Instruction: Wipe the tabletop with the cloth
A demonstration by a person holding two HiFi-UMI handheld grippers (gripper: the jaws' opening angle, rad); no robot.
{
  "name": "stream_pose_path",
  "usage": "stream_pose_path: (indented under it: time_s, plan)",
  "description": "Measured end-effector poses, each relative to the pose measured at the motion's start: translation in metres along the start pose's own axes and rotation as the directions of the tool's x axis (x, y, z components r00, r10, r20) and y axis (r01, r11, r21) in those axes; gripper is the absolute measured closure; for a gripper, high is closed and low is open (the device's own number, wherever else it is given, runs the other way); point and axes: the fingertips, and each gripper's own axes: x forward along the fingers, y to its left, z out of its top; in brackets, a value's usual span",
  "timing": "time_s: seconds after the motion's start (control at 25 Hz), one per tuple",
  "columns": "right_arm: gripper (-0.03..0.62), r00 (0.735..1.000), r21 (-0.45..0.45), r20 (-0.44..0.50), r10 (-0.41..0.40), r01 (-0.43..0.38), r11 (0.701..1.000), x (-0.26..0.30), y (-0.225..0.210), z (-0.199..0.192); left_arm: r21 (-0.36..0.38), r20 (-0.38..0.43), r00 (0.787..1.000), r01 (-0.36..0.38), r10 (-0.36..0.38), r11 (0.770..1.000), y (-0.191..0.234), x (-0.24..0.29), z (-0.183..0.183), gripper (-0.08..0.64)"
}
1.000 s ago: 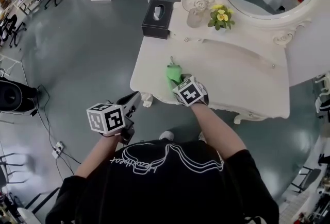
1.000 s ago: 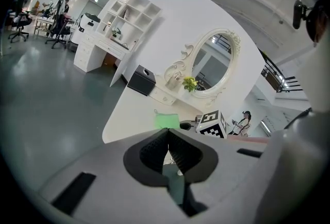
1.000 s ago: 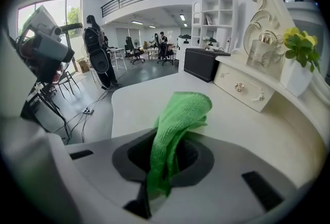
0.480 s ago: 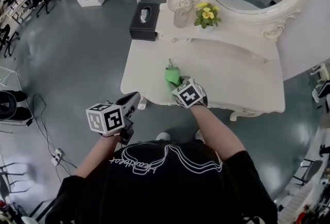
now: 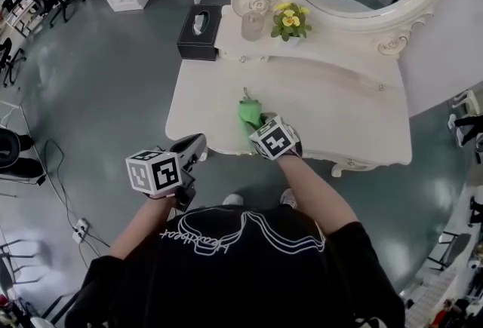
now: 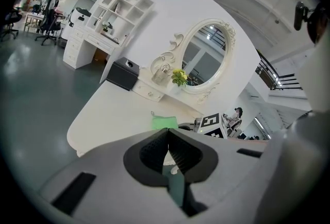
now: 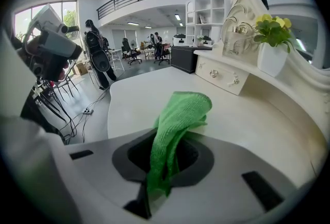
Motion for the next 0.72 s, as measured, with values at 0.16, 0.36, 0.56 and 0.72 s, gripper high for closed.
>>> stream_pose_path:
  time_s: [0.16,0.36,0.56,0.72]
  plan:
    - [0.535,1.0,-0.007,0.001,0.008,-0.008,1.0,-0.009,-0.008,-0.009,-0.011,0.0,1.0,-0.007,0.007,1.0,-0.011,0.012,-0.002,0.555]
    - [0.535,1.0,-0.003,-0.009,0.022,-0.022,1.0,-0.02,-0.02,-0.024,-0.016,0.0,1.0,0.004,-0.004,1.0,-0.03,0.032,-0.003,0.555]
    - [0.535,0.999,0.024,-0.01,0.049,-0.048,0.999,-0.03,-0.033,-0.037,-0.019,0.0,1.0,0.012,-0.012,1.0,-0.046,0.051,-0.004,0.555]
    - [0.535,0.999,0.017,-0.014,0.046,-0.045,0.999,-0.036,-0.039,-0.046,-0.024,-0.008,1.0,0.01,-0.01,1.0,-0.053,0.06,-0.009,0.555]
